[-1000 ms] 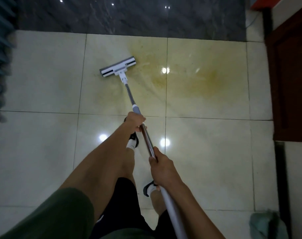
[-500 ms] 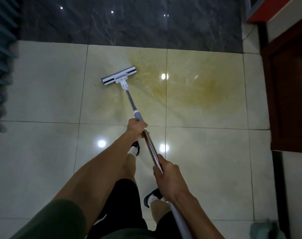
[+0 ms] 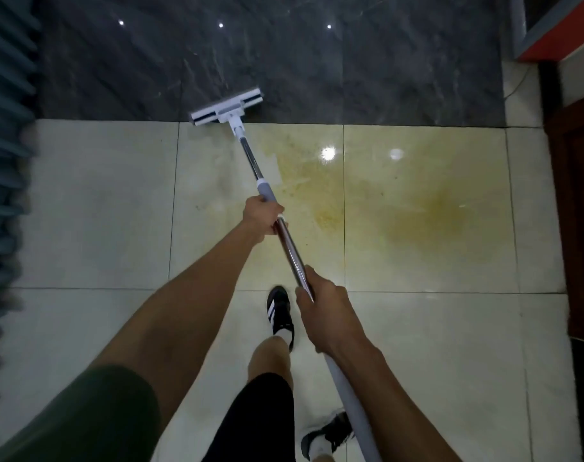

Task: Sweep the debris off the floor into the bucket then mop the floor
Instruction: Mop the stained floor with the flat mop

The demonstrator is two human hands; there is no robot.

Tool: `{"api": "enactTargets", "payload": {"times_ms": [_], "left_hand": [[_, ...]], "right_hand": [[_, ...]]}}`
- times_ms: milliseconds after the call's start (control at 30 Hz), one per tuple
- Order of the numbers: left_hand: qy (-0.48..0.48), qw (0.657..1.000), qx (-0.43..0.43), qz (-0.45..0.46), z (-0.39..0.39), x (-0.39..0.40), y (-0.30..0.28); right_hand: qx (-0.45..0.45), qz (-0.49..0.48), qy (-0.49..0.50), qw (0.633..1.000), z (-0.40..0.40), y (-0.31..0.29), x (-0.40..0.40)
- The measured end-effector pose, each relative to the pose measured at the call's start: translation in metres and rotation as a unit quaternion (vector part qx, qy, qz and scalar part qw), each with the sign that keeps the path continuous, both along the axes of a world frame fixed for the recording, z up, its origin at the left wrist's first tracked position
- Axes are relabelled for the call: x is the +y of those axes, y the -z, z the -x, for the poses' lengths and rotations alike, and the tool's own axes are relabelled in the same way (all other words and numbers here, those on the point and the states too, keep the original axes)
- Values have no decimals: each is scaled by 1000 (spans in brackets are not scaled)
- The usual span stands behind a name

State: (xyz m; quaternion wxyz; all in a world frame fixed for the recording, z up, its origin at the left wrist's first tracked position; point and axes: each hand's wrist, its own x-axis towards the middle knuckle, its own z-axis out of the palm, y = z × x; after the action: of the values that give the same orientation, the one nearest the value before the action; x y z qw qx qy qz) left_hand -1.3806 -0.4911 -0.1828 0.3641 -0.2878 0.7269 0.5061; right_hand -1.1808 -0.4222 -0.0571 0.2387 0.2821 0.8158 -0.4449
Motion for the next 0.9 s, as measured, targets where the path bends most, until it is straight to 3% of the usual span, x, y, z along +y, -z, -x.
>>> {"api": "enactTargets", "payload": {"times_ms": [200,433,633,900], "left_hand": [[21,1000,18,2,81,18,16],[62,998,-3,16,83,34,25],[76,995,-57,13,35,45,23],[136,986,-84,36,-126,75,25]], "right_hand": [[1,-6,-11,1000,87,24,11],[-21,-27,-5,999,86,33,17],[-55,-16,23,998,29,28,16],[-97,28,66,993,-134,14,39]]}}
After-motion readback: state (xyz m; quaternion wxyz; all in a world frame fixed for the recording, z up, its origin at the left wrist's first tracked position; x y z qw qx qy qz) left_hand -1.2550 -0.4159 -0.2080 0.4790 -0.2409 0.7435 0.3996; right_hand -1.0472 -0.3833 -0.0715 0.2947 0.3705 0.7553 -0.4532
